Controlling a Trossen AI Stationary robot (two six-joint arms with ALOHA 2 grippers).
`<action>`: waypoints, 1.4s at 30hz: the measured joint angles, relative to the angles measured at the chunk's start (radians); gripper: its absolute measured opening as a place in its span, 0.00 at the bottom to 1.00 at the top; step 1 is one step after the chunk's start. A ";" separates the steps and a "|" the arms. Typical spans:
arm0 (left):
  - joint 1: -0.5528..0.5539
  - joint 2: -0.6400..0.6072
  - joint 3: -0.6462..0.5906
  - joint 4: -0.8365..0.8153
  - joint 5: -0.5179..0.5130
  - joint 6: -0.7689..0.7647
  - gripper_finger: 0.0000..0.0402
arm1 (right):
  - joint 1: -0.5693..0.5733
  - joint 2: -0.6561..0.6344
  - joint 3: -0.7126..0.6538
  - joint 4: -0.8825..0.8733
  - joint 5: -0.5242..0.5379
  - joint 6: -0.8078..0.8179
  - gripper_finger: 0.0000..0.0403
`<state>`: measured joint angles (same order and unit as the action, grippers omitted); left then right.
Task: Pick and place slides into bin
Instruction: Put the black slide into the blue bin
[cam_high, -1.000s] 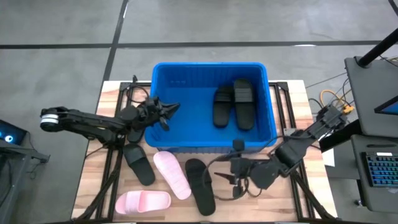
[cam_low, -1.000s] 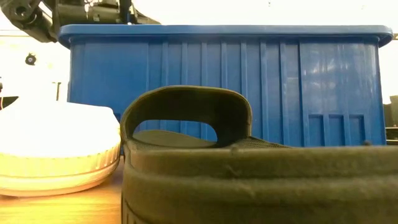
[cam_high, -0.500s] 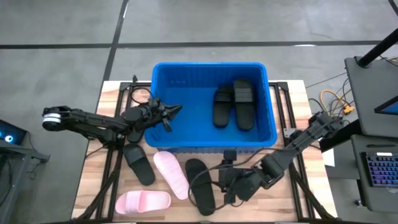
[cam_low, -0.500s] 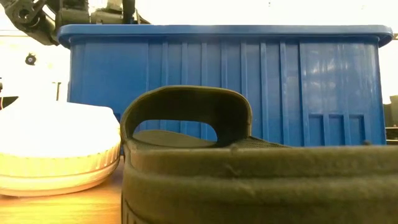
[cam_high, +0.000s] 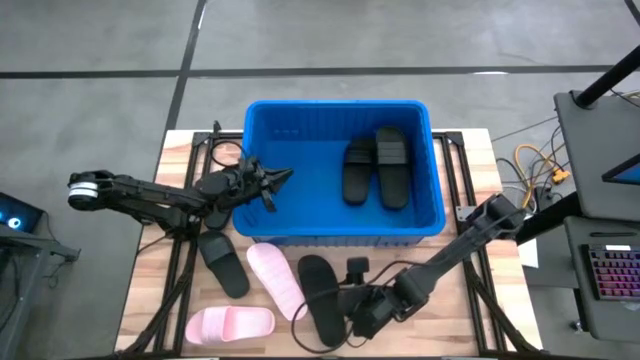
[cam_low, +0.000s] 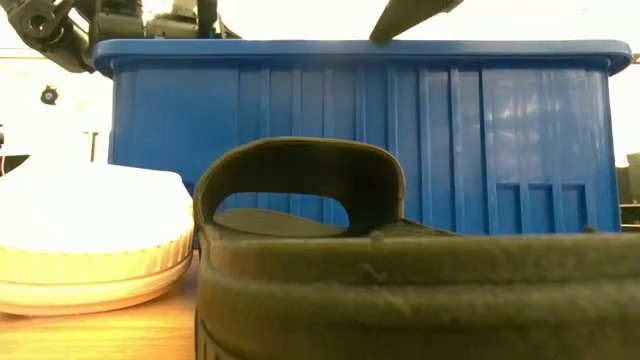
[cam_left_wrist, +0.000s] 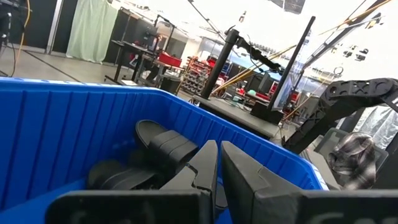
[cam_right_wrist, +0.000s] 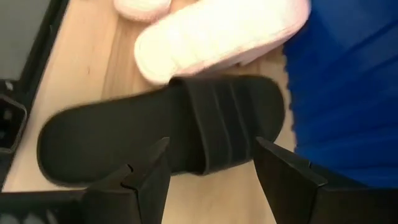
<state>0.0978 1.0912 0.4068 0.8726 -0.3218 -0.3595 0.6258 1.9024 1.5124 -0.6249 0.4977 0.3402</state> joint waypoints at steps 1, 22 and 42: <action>0.000 0.000 0.000 0.000 0.000 0.000 0.02 | 0.000 0.010 0.000 0.000 -0.001 -0.001 0.53; 0.000 0.000 0.000 0.001 0.004 -0.001 0.02 | -0.005 0.148 0.002 0.133 0.135 -0.199 0.53; -0.001 0.000 0.000 0.000 0.039 -0.001 0.02 | -0.012 0.250 0.002 0.197 0.349 -0.365 0.53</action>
<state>0.0971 1.0908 0.4068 0.8730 -0.2827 -0.3603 0.6140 2.1529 1.5146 -0.4280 0.8464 -0.0248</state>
